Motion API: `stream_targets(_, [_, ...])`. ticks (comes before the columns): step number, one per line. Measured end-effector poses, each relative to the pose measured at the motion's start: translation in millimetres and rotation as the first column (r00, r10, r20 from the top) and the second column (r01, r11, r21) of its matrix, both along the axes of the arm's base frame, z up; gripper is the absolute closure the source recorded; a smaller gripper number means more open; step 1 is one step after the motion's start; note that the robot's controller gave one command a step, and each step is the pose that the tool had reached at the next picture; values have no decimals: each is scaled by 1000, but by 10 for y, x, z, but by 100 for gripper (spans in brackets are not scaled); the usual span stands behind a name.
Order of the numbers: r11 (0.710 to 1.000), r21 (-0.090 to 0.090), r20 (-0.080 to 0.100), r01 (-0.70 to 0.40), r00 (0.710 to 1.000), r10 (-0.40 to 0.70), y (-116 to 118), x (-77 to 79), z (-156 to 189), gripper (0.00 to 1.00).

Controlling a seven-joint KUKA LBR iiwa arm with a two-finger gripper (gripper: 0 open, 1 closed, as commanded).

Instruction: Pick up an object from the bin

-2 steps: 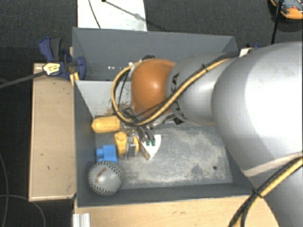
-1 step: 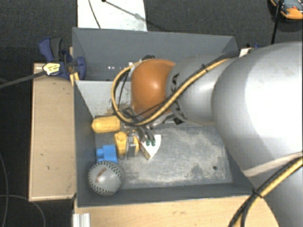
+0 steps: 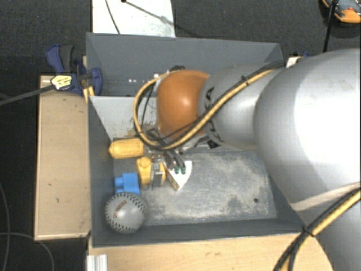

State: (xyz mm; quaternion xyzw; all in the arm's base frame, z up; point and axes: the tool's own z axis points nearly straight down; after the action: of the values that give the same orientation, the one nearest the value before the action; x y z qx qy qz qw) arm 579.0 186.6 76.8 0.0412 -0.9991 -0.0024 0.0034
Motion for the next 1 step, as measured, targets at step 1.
stream_targets(1, [1000,-2,3,0,1000,0,-8,1,135,100])
